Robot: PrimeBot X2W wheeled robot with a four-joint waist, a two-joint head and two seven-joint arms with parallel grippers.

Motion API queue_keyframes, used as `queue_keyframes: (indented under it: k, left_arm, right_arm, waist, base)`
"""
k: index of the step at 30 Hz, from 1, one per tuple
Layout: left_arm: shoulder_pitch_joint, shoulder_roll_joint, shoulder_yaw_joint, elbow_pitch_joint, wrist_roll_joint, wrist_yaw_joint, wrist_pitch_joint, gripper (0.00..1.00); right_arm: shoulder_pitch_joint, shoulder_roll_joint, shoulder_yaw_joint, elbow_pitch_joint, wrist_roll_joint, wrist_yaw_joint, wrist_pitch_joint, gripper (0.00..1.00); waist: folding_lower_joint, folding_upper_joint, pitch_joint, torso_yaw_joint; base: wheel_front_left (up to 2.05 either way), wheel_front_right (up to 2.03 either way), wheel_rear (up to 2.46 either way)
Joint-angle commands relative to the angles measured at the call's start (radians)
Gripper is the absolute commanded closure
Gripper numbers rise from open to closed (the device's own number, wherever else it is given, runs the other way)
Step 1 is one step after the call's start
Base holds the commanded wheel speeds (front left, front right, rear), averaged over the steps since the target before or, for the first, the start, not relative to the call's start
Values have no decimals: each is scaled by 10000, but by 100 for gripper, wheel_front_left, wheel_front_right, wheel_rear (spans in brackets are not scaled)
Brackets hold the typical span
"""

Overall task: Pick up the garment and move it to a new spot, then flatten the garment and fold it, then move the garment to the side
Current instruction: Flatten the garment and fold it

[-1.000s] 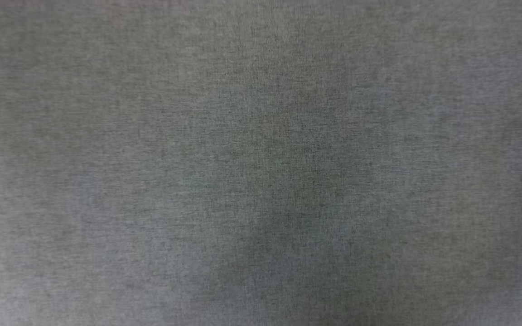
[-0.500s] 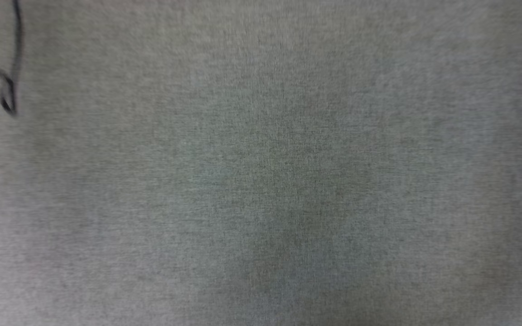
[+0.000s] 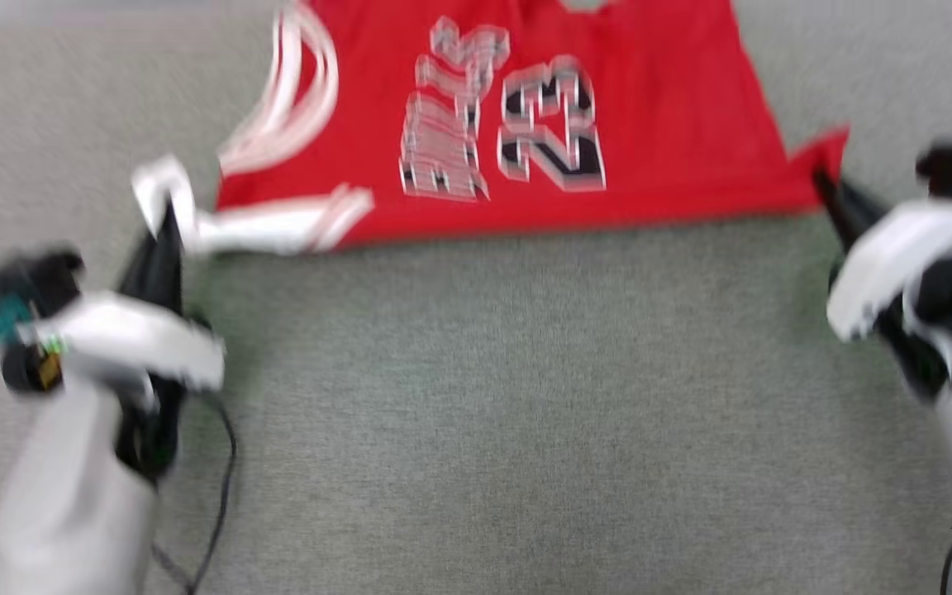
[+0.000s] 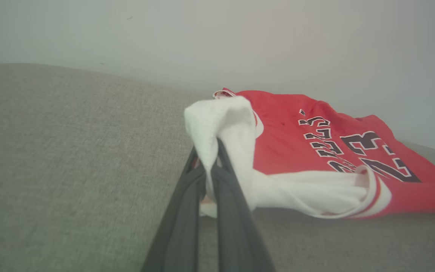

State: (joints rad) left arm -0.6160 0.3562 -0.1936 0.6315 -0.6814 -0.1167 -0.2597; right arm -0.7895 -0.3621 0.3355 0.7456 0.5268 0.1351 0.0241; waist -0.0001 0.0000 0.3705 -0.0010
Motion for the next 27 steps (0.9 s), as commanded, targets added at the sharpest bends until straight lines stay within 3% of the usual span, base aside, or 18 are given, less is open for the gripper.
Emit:
queue_keyframes:
  k: [1, 6, 10, 19, 24, 27]
  left_arm:
    - [1049, 184, 181, -424, 5, 401, -75, 100]
    - [3056, 198, 241, -1572, -190, 1022, 284, 100]
    - [4894, 331, 453, -3003, -341, 1783, 676, 100]
    - [8107, 599, 487, -5944, -364, 3361, 1974, 100]
    - [8703, 835, 359, -7088, -410, 3736, 2764, 100]
    - [8445, 975, 152, -7400, -365, 3685, 3199, 100]
  right_arm:
    - [1065, -463, -453, -245, 95, -105, 65, 100]
    - [2991, -493, -1174, -1139, -78, -114, 454, 100]
    - [4931, -329, -2154, -2389, -428, -122, 1006, 100]
    - [8781, 810, -4089, -5890, -1417, -125, 3827, 100]
    - [10091, 1753, -4843, -7837, -1816, -111, 5534, 100]
    - [10176, 2114, -5014, -8546, -1994, -91, 6224, 100]
  waist:
    - [1, 0, -1233, 159]
    - [1, 0, -1952, 194]
    - [1, 0, -2512, 172]
    - [1, 0, -3495, 113]
    - [1, 0, -3578, 174]
    - [1, 0, -3467, 160]
  base:
    - [0, 0, 0]
    - [0, 0, 0]
    - [0, 0, 0]
    - [0, 0, 0]
    - [0, 0, 0]
    - [0, 0, 0]
